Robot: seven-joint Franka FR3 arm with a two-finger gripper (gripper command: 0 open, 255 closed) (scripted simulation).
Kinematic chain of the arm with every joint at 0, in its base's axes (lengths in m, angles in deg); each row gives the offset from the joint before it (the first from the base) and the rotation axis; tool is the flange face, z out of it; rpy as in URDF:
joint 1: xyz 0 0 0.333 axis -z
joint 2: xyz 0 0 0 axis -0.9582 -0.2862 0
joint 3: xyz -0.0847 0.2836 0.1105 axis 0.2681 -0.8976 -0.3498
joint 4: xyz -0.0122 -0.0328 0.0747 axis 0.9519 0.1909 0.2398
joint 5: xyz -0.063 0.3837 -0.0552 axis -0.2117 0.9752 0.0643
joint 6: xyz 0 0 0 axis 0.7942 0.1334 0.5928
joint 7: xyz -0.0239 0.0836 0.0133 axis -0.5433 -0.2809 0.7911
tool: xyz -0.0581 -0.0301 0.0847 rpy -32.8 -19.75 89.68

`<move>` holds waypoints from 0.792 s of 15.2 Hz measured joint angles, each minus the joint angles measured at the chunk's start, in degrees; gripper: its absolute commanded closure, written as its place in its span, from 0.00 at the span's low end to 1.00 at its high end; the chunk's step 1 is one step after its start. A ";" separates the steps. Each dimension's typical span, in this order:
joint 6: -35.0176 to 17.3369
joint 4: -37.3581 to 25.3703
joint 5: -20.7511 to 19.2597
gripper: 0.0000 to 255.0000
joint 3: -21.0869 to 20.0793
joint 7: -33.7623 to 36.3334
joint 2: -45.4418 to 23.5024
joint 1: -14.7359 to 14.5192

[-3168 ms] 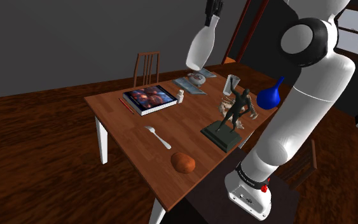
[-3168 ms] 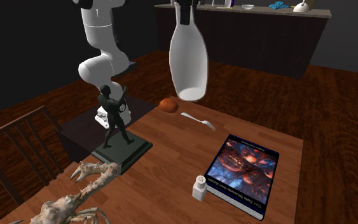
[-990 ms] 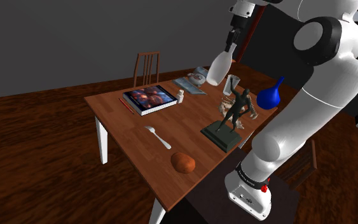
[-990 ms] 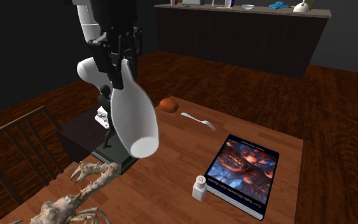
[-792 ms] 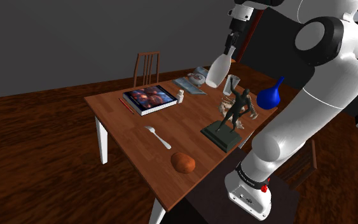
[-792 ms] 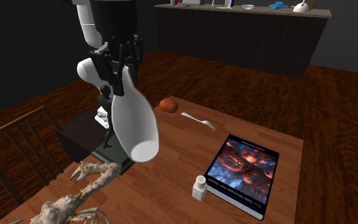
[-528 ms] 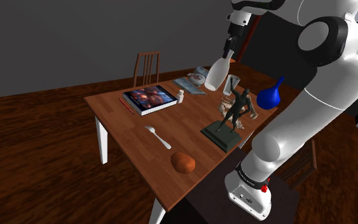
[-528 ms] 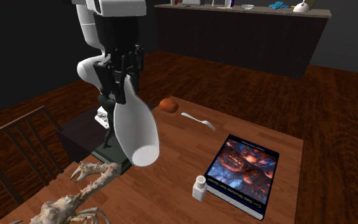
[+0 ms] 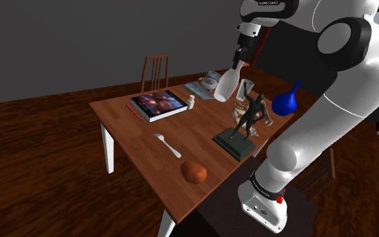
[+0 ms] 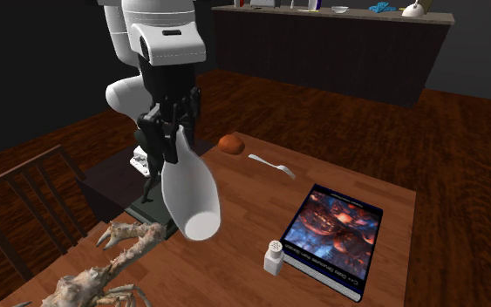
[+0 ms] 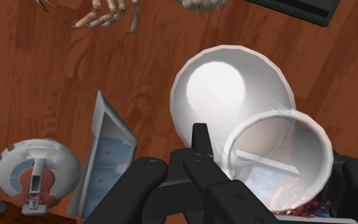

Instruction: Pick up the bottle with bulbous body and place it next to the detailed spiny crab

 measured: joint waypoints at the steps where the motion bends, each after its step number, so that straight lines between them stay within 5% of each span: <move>1: -0.71 0.78 -0.03 1.00 0.05 -0.07 0.07 0.05; 12: -9.08 8.79 -0.04 1.00 0.21 0.04 -0.29 0.16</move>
